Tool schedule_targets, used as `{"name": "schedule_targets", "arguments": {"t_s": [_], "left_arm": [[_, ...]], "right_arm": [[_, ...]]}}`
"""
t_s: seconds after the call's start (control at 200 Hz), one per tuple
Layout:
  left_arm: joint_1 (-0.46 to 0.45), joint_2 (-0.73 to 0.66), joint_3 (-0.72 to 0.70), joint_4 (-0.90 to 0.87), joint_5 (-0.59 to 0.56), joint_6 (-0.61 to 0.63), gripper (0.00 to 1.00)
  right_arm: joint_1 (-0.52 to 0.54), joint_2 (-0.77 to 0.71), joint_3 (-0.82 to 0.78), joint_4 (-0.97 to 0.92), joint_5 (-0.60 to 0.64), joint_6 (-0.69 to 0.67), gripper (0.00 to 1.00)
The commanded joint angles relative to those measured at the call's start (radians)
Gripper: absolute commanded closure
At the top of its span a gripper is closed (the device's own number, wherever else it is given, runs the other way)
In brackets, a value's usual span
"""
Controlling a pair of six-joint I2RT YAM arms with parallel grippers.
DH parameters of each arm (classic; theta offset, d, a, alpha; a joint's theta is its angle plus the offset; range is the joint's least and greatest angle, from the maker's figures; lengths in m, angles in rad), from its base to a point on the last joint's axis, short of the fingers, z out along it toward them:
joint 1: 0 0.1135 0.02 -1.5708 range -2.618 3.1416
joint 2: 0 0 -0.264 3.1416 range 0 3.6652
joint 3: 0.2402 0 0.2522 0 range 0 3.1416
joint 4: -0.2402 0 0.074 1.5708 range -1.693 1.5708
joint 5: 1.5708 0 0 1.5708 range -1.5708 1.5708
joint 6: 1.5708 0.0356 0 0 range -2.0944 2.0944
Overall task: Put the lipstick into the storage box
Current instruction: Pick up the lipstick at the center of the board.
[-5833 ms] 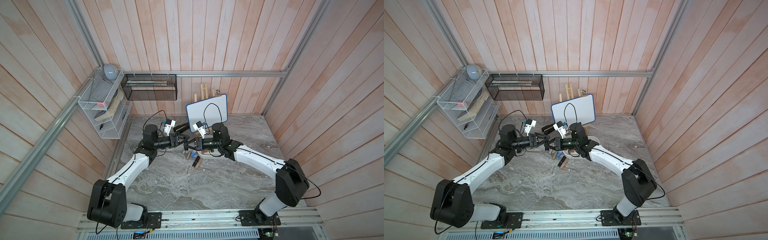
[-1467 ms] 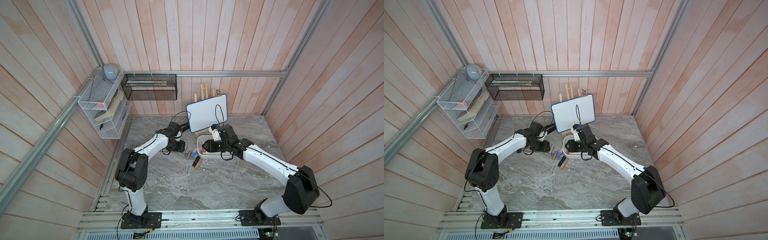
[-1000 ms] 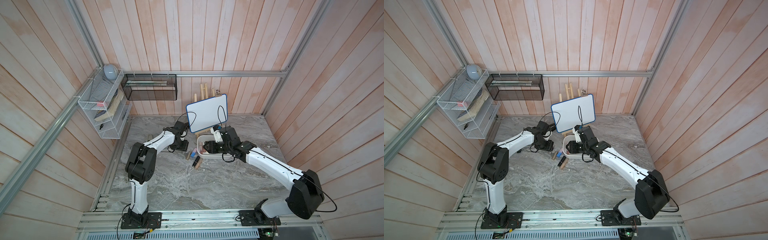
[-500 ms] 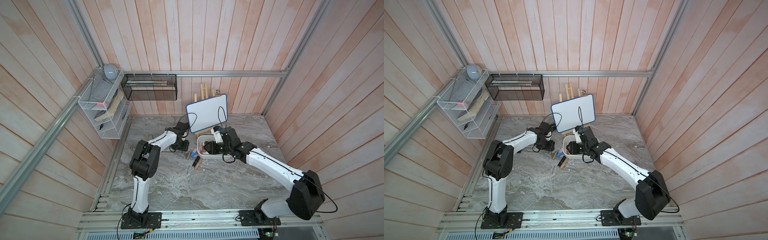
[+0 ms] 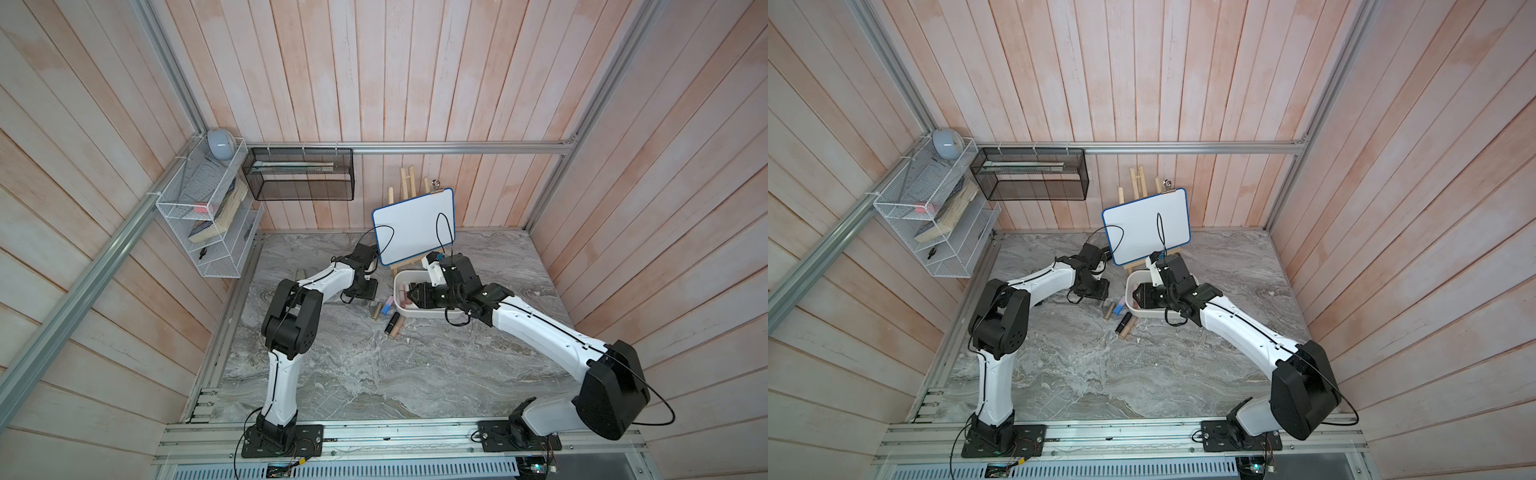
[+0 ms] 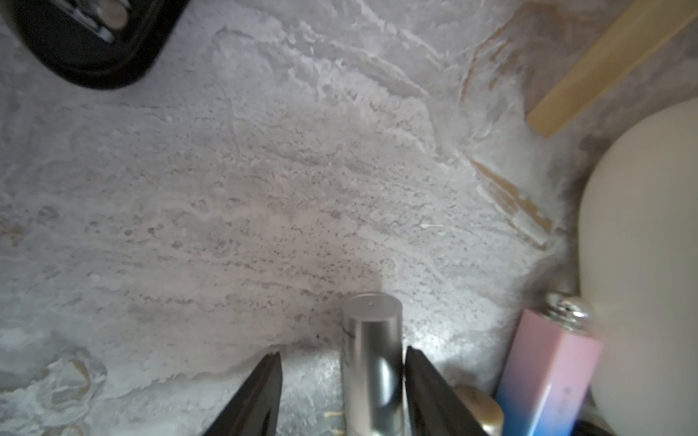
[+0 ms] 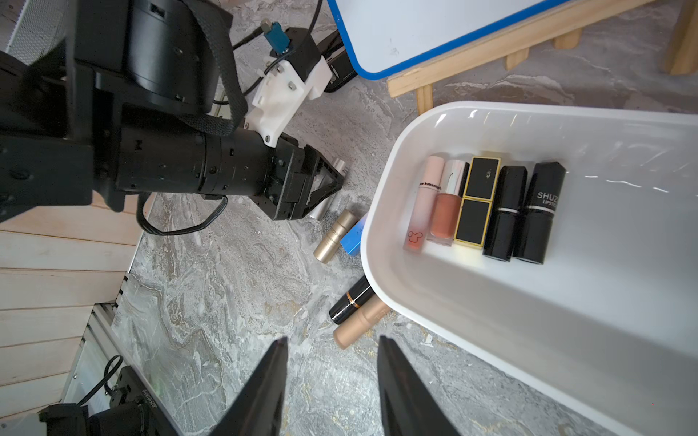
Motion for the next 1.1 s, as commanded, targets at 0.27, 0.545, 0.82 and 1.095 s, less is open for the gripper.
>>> {"name": "schedule_targets", "arguments": {"t_s": [0.27, 0.545, 0.82, 1.095], "left_arm": [[-0.002, 0.044, -0.005, 0.004, -0.068, -0.01, 0.58], [0.003, 0.05, -0.013, -0.007, -0.061, -0.019, 0.77], [0.043, -0.052, -0.094, 0.033, 0.026, -0.059, 0.8], [0.09, -0.269, -0.256, 0.097, 0.104, -0.096, 0.8]], "right_arm": [[0.005, -0.012, 0.021, 0.002, -0.004, -0.002, 0.57], [0.005, -0.007, 0.02, 0.009, -0.011, -0.003, 0.57], [0.005, -0.022, 0.009, 0.027, -0.017, 0.005, 0.57], [0.005, -0.041, -0.002, 0.073, -0.046, 0.032, 0.57]]}}
